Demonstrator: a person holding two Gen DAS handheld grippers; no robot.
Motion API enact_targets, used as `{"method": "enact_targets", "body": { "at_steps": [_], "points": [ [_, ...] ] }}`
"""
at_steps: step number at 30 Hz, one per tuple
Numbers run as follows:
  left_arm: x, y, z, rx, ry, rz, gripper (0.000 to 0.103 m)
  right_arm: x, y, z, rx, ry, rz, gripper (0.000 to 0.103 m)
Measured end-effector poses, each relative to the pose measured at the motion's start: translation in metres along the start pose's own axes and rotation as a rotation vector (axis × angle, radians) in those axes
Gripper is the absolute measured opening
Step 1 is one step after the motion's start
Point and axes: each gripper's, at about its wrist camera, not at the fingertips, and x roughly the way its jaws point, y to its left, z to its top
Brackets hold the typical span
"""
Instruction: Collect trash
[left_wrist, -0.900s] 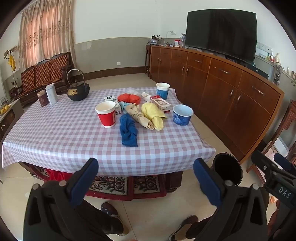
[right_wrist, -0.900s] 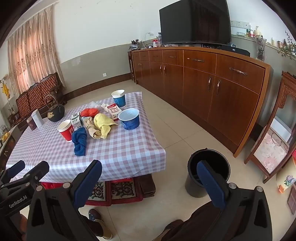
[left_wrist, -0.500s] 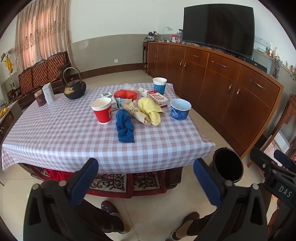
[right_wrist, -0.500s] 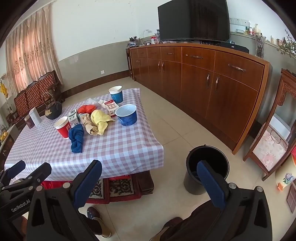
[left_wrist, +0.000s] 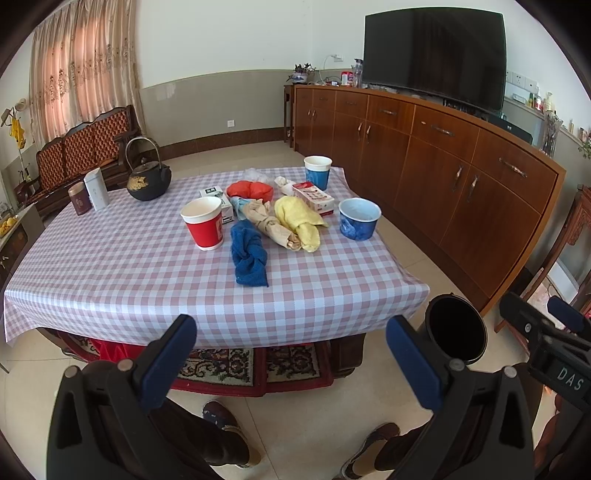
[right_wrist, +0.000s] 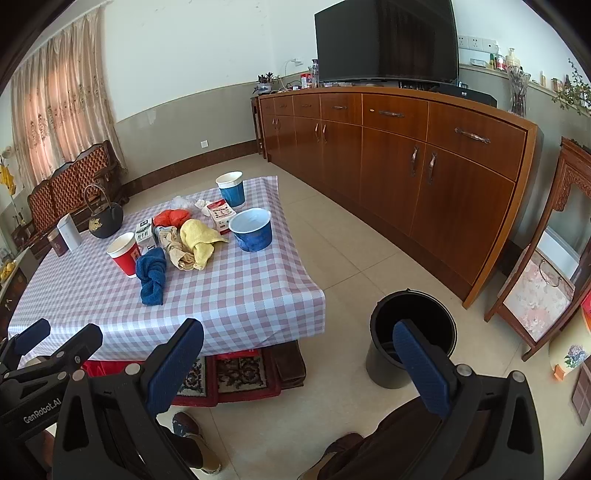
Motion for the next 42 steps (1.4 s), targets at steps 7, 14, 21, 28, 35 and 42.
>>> {"method": "enact_targets", "body": {
  "at_steps": [7,14,21,28,35,42],
  "points": [
    [0.0007,0.0001,0.0004,0.0,0.002,0.002,0.103,0.0003,0.0015,0.0002,0.0,0.0,0.005,0.103],
    [0.0015,0.0007,0.0003,0.0,0.001,0.003,0.103,0.0012,0.0019,-0.0008,0.003,0.005,0.007,0.103],
    [0.0015,0.0011,0.0003,0.0,0.0,0.004,0.103,0.0,0.0015,-0.0003,0.004,0.001,0.008,0.103],
    [0.0011,0.0036,-0.0009,-0.002,0.001,0.002,0.103,0.0002,0.0016,-0.0005,0.004,0.005,0.01,0.103],
    [0.0011,0.0042,-0.0012,-0.003,0.003,0.001,0.103,0.0018,0.0034,-0.0013,0.001,0.004,0.015,0.103],
    [0.0014,0.0074,-0.0022,-0.005,0.004,0.005,0.103,0.0041,0.0061,-0.0027,-0.003,0.009,0.02,0.103]
  ]
}}
